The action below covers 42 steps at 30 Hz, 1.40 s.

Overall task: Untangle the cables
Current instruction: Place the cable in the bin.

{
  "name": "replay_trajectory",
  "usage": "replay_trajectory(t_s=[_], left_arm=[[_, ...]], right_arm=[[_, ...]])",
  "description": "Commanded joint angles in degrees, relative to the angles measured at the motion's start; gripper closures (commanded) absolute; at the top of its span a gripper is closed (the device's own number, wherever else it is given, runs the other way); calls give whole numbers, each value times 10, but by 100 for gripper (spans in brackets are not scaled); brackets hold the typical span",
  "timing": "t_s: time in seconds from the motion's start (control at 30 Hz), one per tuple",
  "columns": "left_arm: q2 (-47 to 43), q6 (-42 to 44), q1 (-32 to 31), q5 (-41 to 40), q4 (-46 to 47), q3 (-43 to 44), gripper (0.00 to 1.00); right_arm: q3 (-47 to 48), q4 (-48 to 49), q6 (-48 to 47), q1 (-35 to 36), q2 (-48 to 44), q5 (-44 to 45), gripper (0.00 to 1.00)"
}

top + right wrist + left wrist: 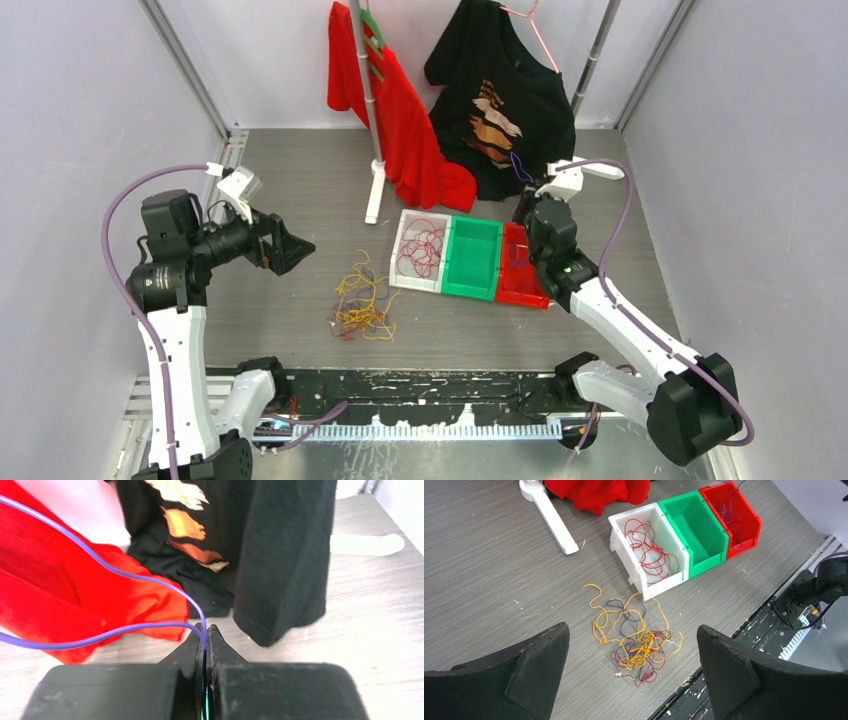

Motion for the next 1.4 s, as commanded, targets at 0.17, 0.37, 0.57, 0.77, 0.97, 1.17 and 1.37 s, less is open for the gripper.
replay_trajectory(t_s=[0.17,0.37,0.57,0.77,0.97,1.17,1.37], left_arm=[[-6,10,-1,13,4,12,2],[-4,10,-1,16,5,13,2],[-4,10,-1,18,4,13,3],[-1,22,-1,17,-8,16,3],[-2,26,-1,19,-9,17,2],[-1,28,-1,19,-9,19,2],[3,26,-1,28,-9,24,2]], right_arm=[[-40,-32,-25,-1,-56,58,99],[-10,-199,-14,-1,-65,71,99],[29,-331,21,-1,-27,71,99],[80,-409,100,-6,46,56,99],[98,-455,164,-22,110,19,92],[67,-437,175,-27,102,-19,64],[73,-442,161,-28,73,-56,27]])
